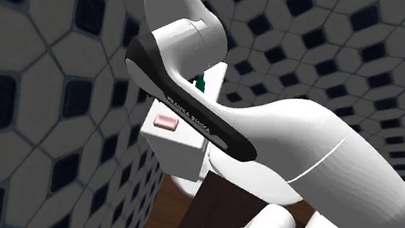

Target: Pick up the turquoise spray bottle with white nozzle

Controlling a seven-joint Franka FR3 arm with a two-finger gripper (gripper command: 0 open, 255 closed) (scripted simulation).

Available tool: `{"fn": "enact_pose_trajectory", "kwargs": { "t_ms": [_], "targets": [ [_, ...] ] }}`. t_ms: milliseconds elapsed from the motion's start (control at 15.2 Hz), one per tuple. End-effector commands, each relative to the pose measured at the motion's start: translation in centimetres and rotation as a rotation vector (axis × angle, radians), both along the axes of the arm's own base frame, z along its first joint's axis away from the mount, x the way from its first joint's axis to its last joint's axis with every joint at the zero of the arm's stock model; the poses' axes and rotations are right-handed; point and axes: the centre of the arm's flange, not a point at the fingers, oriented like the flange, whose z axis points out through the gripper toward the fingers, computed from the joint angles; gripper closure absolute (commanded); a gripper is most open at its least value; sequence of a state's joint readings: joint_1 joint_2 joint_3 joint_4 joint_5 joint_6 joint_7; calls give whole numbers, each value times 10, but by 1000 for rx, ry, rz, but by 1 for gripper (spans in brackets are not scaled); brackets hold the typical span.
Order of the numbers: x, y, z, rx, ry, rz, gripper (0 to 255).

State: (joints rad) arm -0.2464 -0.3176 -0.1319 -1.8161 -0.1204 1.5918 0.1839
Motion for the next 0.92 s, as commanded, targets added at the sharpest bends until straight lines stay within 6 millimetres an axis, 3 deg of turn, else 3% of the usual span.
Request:
{"fn": "enact_pose_trajectory", "kwargs": {
  "t_ms": [0,594,858],
  "targets": [
    [6,-28,2,0,7,-90,0],
    [-6,-139,18,2,39,-468,0],
    [-6,-139,-4,2,39,-468,0]
  ]
}}
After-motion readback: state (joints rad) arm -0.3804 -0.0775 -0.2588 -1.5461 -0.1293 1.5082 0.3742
